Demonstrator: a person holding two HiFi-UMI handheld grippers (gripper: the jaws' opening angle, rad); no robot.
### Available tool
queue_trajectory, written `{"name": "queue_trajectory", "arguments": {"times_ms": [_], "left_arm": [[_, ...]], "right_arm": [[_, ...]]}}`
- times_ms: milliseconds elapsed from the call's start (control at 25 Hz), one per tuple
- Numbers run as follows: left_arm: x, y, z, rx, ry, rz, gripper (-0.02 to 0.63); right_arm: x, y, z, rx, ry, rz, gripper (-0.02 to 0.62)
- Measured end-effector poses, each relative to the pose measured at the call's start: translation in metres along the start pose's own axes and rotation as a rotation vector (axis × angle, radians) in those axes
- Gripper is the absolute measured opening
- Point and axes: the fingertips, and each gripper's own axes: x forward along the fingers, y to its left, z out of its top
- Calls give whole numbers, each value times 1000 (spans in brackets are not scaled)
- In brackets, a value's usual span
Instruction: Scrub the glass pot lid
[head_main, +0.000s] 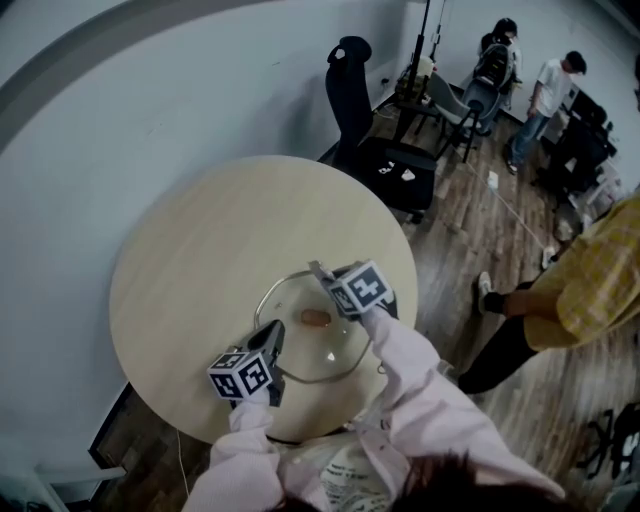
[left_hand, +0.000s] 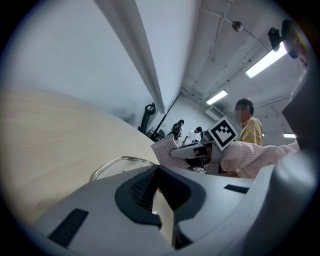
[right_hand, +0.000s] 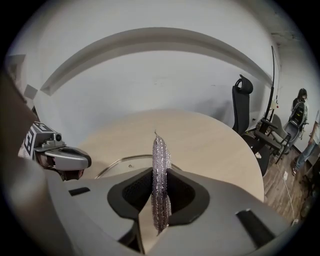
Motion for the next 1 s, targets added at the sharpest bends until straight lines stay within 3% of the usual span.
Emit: {"name": "queue_trajectory", "arguments": {"times_ms": [320,560,720,880,1000], "left_arm": [[-3,6,-4,-15,0,25,-2],[-5,9,-5,-16,3,39,-2],[-10,12,-6,-21,-2,48,-2],[-14,16,-6,-28,-6,60,-2],[-17,18,-7,-33,-8,62,-2]], "right_arm": [[12,-10,-7,-96,105,-77,77],[23,-3,-7,-111,139,-58,81],[26,20,-17,-79,216,-5,84],[37,43,-1,-82,145,86,86],[36,39,-6,-91,179,50,86]]}}
